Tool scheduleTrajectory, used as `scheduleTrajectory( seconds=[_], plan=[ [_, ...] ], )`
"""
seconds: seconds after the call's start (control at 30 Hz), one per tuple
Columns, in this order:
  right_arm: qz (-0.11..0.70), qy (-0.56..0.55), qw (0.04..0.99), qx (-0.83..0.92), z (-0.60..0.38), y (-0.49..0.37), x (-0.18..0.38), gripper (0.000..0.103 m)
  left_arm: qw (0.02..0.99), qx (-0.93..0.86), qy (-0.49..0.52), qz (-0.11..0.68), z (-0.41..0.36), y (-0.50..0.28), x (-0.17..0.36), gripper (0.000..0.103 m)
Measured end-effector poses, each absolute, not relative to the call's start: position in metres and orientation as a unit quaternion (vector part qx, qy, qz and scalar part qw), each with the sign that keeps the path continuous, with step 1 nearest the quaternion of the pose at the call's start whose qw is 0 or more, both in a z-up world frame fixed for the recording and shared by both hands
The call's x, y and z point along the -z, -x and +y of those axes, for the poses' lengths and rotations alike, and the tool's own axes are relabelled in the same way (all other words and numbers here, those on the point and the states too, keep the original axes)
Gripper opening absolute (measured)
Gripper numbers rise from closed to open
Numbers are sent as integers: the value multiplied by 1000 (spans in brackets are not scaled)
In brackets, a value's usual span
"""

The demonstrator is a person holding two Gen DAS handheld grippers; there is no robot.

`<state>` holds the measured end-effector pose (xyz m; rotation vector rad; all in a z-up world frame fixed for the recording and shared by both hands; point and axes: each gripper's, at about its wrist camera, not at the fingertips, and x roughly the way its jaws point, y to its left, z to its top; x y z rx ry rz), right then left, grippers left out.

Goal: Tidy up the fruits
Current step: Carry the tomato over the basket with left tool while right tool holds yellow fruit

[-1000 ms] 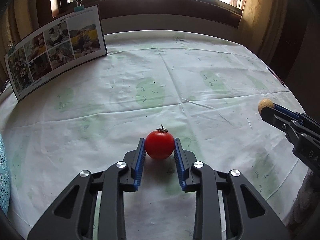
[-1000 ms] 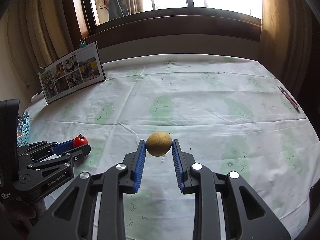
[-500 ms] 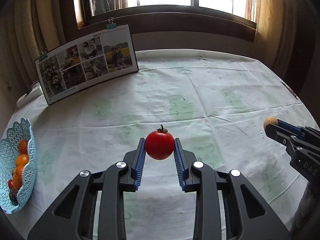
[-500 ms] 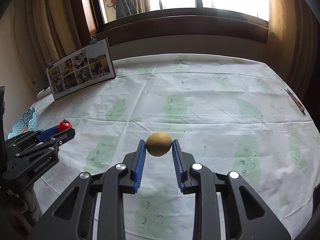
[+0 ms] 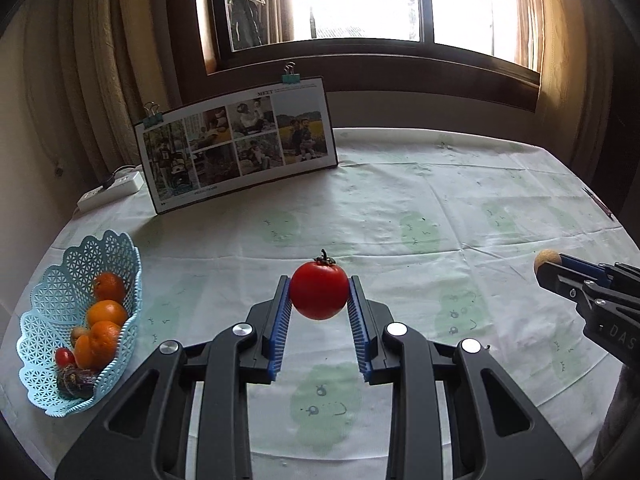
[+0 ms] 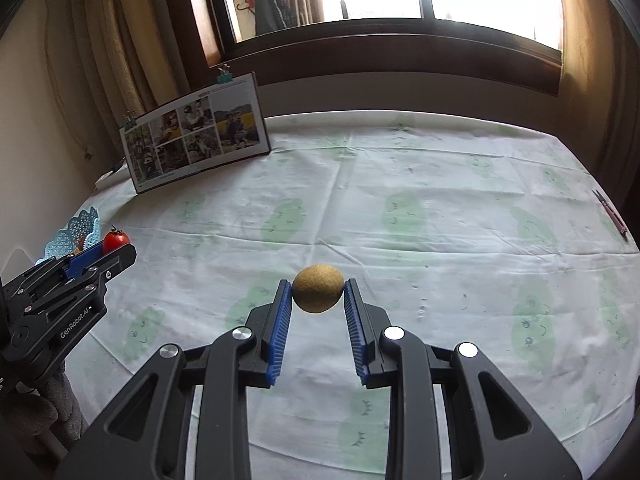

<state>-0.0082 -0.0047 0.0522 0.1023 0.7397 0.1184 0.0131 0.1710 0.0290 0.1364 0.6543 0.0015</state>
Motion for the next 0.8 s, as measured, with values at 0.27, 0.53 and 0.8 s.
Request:
scheduleTrajectory(
  seconds=[0.27,0.53,0.8],
  plan=[
    [359,-26,930,-82,36,5,-60,27,949,-28,-39,311,214,-2,-37,29],
    [359,-12,927,-108,77,-1,-66,27,953,-55,-24,296,251,11,-44,29],
    [357,8,923,-141,125,-6,-71,27,954,-105,-4,282,304,23,-49,29]
  ],
)
